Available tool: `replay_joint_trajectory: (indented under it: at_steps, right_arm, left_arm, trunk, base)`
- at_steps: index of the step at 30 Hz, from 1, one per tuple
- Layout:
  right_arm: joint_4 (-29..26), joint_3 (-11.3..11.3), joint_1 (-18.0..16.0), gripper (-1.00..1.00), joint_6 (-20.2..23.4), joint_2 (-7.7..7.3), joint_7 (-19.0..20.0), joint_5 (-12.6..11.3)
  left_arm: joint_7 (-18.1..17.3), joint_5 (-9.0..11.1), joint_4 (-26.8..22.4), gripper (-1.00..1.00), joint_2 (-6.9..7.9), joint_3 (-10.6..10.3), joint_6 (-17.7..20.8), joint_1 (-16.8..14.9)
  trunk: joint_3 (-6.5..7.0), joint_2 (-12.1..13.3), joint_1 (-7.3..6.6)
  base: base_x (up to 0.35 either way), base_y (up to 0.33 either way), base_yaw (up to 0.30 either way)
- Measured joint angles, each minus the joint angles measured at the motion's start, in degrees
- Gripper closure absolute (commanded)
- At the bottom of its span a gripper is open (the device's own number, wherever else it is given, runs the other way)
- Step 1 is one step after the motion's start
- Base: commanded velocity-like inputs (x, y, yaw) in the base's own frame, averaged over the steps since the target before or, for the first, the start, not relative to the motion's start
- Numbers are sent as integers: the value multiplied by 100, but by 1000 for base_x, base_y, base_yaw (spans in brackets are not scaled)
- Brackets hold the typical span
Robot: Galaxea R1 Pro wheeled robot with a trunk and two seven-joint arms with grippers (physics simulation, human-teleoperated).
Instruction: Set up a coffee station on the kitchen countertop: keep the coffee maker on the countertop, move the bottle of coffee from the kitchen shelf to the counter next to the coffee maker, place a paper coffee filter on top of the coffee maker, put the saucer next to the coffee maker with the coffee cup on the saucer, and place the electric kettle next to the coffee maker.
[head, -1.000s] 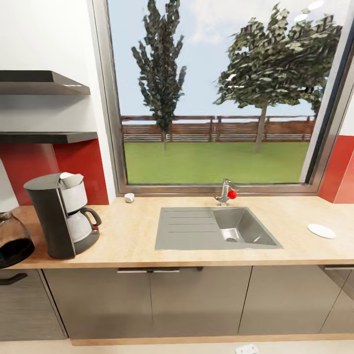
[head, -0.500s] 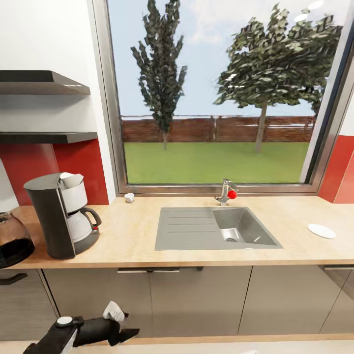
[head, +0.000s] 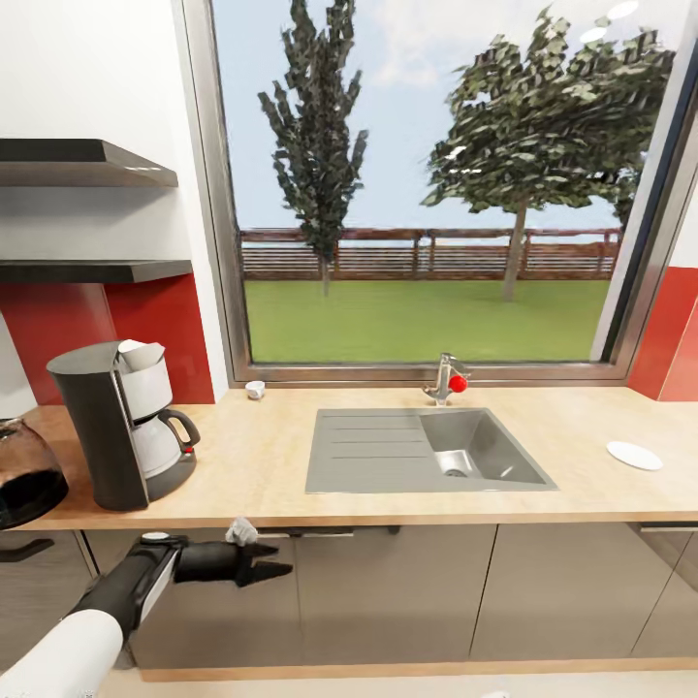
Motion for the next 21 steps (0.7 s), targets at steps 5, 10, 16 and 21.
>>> replay_joint_trajectory:
  at_steps: [5,10,16,21]
  right_arm:
    - [0,-3,0,-100,-5,-2,0,-6]
    - [0,-4,0,-100,-6,-5,-1,-8]
    - [-1,-4,0,-100,-6,-6,-2,-9]
    - [0,1,0,-100,-6,-2,0,-5]
  left_arm:
    - [-181,248,-1,-100,-15,1,318,-367]
    - [-208,466,-308,-100,-63,9,1158,-803]
    - [-203,487,-1484,-100,-176,3,2356,-1014]
    - [-188,470,-1932,-100,-127,10,3012,-1189]
  trunk:
    - [0,0,0]
    - [0,0,0]
    - [0,-1,0]
    - [0,0,0]
  base:
    - [0,0,0]
    - [0,0,0]
    - [0,0,0]
    - [0,0,0]
